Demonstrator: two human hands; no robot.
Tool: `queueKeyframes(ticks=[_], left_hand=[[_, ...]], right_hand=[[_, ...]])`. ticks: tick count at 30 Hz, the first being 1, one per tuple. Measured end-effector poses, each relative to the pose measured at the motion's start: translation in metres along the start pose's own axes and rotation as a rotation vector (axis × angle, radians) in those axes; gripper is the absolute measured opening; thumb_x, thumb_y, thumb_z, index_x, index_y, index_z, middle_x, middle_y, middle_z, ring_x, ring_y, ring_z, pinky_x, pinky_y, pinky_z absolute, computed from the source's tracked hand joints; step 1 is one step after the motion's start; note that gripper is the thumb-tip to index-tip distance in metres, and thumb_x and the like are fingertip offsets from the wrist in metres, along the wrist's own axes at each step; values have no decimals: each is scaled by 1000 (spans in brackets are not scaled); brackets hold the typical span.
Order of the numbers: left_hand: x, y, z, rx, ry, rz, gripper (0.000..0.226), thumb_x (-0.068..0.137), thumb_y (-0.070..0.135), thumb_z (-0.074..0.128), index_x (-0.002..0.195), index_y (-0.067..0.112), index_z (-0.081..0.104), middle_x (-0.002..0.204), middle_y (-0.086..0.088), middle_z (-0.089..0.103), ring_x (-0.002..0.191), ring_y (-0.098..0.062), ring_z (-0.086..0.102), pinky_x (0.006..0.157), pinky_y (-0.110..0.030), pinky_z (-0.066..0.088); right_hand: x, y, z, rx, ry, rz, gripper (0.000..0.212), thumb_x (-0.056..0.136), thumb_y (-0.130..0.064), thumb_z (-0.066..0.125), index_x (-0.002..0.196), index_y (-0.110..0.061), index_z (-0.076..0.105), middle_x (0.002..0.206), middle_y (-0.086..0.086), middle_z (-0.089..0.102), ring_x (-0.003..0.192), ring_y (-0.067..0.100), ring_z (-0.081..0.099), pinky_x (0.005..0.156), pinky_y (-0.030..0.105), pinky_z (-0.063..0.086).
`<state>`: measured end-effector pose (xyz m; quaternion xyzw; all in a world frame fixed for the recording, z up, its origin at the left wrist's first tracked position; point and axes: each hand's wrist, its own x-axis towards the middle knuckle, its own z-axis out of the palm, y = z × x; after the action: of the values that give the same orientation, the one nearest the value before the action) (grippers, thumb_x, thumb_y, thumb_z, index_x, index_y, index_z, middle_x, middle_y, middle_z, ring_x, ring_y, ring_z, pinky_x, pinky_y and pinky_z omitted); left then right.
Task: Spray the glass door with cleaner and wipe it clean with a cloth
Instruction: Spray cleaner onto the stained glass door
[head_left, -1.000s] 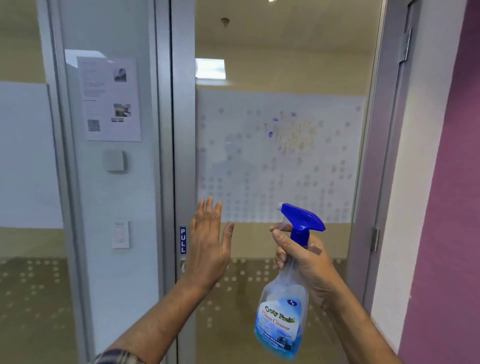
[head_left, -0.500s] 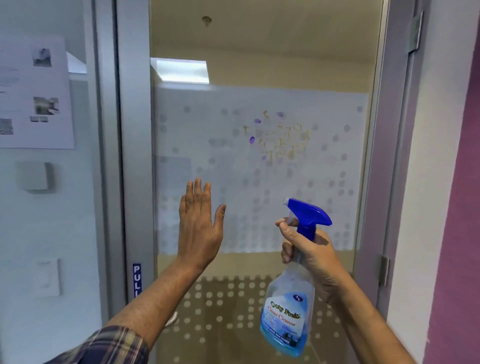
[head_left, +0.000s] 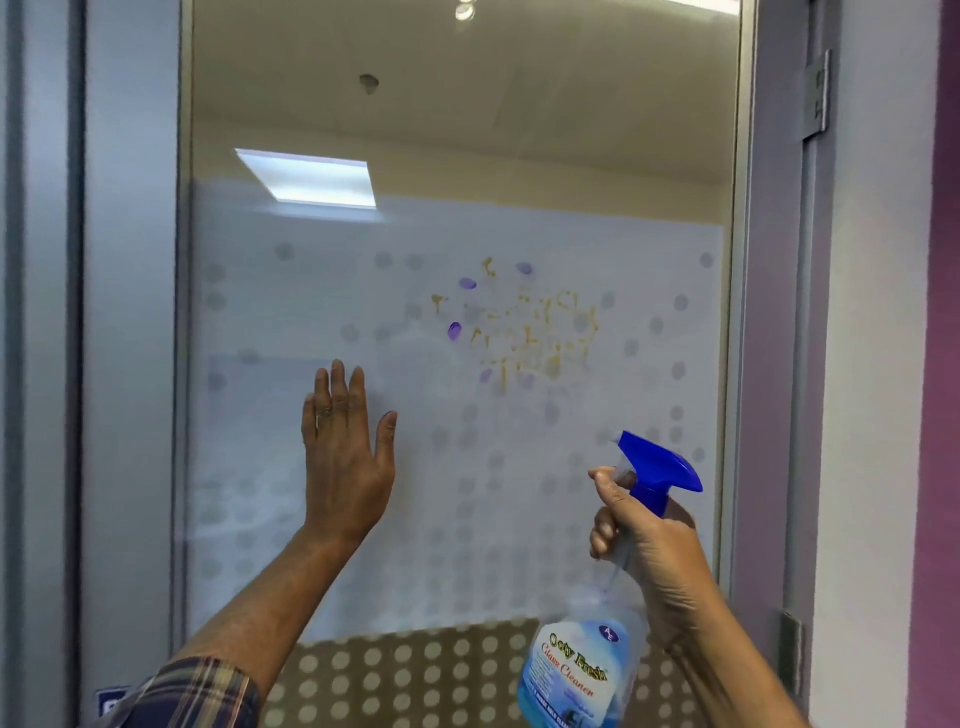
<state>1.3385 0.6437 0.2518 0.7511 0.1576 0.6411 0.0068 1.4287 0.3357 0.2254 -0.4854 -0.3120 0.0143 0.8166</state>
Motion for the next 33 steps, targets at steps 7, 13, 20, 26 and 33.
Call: queueKeyframes(ticks=[7, 13, 20, 26, 33], left_hand=[[20, -4, 36, 119, 145, 10, 66, 111, 43, 28, 163, 2, 24, 174, -20, 17, 163, -33, 10, 131, -55, 10], [20, -9, 42, 181, 217, 40, 66, 111, 42, 27, 162, 0, 27, 172, -22, 21, 163, -34, 13, 131, -55, 12], [22, -10, 44, 211, 241, 37, 64, 111, 40, 29, 162, 2, 28, 173, -20, 21, 163, -32, 14, 131, -56, 15], [20, -10, 45, 224, 248, 42, 65, 112, 43, 25, 163, 3, 27, 174, -18, 19, 163, -31, 13, 132, -53, 13], [20, -11, 46, 235, 247, 41, 65, 112, 44, 25, 163, 3, 26, 174, -18, 18, 164, -30, 12, 132, -53, 13]], right_hand=[[49, 12, -41, 30, 44, 13, 28, 77, -31, 83, 96, -14, 72, 65, 12, 64, 54, 19, 60, 55, 34, 57], [81, 16, -39, 31, 68, -33, 10, 89, -20, 78, 95, -16, 72, 62, 7, 65, 53, 15, 62, 53, 31, 57], [108, -7, -11, 32, 79, -125, 9, 91, -21, 77, 95, -18, 70, 62, 3, 64, 56, 15, 60, 58, 34, 57], [120, -38, 11, 82, 20, -106, 13, 89, -23, 79, 90, -19, 67, 59, 1, 62, 53, 13, 59, 57, 31, 58], [124, -63, 45, 118, -108, -57, 19, 88, -25, 80, 91, -18, 63, 60, 2, 59, 52, 14, 56, 56, 31, 57]])
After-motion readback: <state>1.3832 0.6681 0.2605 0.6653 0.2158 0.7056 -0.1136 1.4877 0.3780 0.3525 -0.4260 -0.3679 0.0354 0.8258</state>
